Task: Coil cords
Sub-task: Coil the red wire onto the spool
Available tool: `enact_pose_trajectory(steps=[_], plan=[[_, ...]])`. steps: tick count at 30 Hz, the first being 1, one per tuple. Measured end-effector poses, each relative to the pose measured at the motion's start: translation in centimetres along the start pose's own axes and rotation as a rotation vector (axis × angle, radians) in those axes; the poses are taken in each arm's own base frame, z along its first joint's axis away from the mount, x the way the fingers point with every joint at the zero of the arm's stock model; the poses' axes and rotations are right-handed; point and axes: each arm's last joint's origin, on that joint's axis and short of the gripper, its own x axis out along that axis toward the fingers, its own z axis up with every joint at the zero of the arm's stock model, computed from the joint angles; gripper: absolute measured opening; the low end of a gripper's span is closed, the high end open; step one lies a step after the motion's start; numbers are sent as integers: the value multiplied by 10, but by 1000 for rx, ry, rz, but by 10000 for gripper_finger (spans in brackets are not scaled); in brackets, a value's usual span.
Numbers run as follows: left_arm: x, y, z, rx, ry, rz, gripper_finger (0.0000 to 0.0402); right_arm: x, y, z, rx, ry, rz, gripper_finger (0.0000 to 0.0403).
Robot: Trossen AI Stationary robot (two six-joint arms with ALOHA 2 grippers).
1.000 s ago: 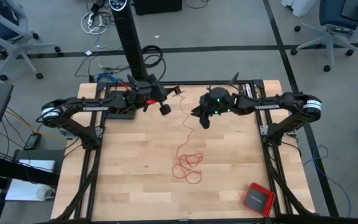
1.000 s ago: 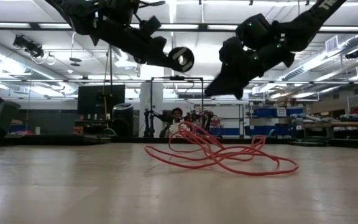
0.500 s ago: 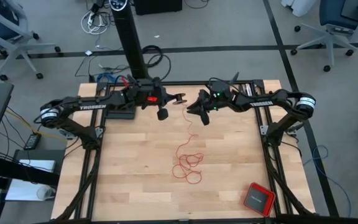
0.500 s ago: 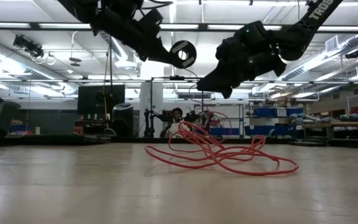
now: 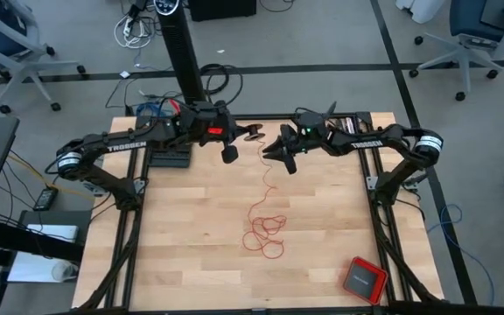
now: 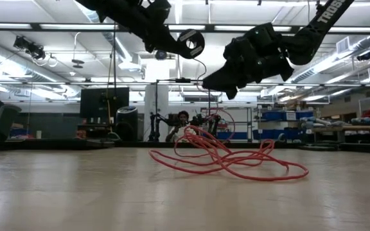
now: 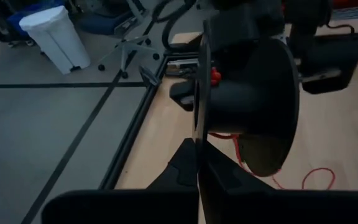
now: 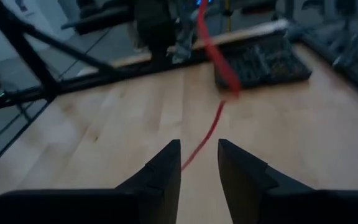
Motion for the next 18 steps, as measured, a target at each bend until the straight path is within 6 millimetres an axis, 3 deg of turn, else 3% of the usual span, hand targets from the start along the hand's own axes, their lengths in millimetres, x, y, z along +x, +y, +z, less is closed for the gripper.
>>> enact_pose_trajectory(steps=[5,13,18], plan=[[-5,0,1,-19,43,-17,1,-3,-1,6,55,-41,73,106],[-16,2,25,-77,20,25,1,-1,2,5,66,-35,47,109],[-20,3,28,-108,61,29,1,1,5,4,62,-29,70,100]])
